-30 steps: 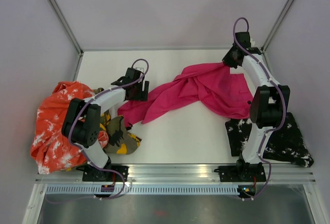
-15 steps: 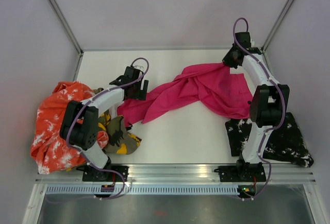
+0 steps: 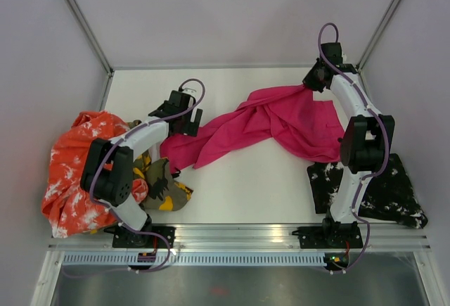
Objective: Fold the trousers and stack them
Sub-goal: Flatten the trousers out
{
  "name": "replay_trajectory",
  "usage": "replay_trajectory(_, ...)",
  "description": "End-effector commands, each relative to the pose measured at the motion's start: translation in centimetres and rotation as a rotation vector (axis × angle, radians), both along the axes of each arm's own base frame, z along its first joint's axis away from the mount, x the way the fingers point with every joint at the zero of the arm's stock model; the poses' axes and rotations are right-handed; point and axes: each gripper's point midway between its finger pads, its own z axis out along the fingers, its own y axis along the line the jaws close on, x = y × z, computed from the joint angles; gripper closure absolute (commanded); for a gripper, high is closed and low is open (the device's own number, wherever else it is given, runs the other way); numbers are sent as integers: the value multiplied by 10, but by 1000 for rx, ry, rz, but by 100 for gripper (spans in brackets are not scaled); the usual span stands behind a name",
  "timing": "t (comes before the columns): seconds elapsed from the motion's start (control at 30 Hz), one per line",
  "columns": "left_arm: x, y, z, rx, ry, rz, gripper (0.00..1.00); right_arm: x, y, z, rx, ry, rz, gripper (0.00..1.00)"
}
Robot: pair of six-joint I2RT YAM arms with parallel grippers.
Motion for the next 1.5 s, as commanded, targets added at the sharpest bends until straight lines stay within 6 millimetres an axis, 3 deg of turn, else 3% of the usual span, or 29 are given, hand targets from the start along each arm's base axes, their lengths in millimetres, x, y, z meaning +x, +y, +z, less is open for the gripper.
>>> replay_trajectory(0.0,13,5,-14,81,14,-51,0,9,1,4,19,-28,9,100)
replay_trajectory(0.1,19,4,-6,80,-5,-39,0,8,2,1,24,-22,12,100)
replay_trajectory(0.23,30,-4,47,13,-138,-52,0,6,1,-3,21,-16,11,100)
replay_trajectory(0.47,36,4,69,79,-187,-72,0,3,3,-13,32,0,13,100)
replay_trajectory(0.57,34,1,59,68,-159,-104,0,3,3,-13,33,-2,11,100)
replay_trajectory(0.67,27,0,29,9,-71,-99,0,4,3,-13,36,-6,8,100)
replay_trajectory(0.8,21,16,-1,-73,22,-22,0,4,3,-11,37,-10,7,100)
replay_trajectory(0.93,23,45,-5,-37,36,68,0,3,4,-13,38,-6,8,100)
replay_trajectory(1.03,19,48,-12,-67,71,111,3,1,8,-16,62,2,21,100)
replay_trajectory(1.2,-3,35,-30,-155,176,145,13,1,8,-17,64,2,19,100)
replay_trajectory(1.3,-14,20,-25,-240,208,120,42,4,7,-11,55,-12,18,100)
replay_trajectory(1.33,-15,17,-23,-258,206,124,65,6,6,-8,48,-20,16,100)
replay_trajectory(1.4,-11,17,-20,-261,190,121,88,8,6,-4,46,-31,15,100)
replay_trajectory(1.43,-4,19,-15,-247,173,112,98,13,5,4,45,-52,15,100)
replay_trajectory(1.47,2,20,-12,-236,160,113,98,15,5,9,44,-63,17,100)
